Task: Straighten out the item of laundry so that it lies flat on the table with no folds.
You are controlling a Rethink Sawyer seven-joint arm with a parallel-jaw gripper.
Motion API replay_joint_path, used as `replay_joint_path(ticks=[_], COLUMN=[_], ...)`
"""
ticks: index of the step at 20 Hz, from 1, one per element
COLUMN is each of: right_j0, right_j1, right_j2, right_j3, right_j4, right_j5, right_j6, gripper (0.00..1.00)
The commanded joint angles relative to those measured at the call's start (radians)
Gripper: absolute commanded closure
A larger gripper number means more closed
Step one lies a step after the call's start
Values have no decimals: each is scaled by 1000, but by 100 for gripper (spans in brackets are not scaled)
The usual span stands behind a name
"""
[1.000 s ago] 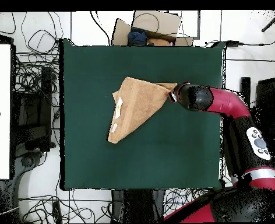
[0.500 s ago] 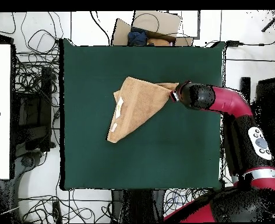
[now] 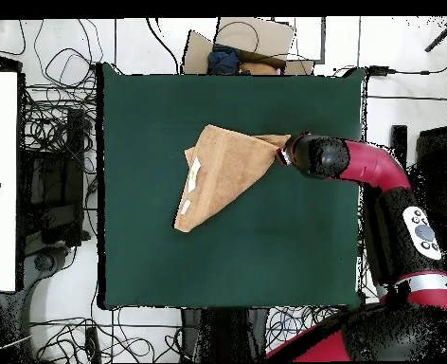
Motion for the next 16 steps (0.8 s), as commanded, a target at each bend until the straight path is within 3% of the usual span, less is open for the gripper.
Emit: replay_joint_path(ticks=[1, 16], right_j0=[0, 2], right_j1=[51, 72], right_j2=[23, 30], right_j3=[-35, -66], right_j4=[-38, -37], right_j5=[75, 94], right_j6=[-184, -216], gripper=[100, 100])
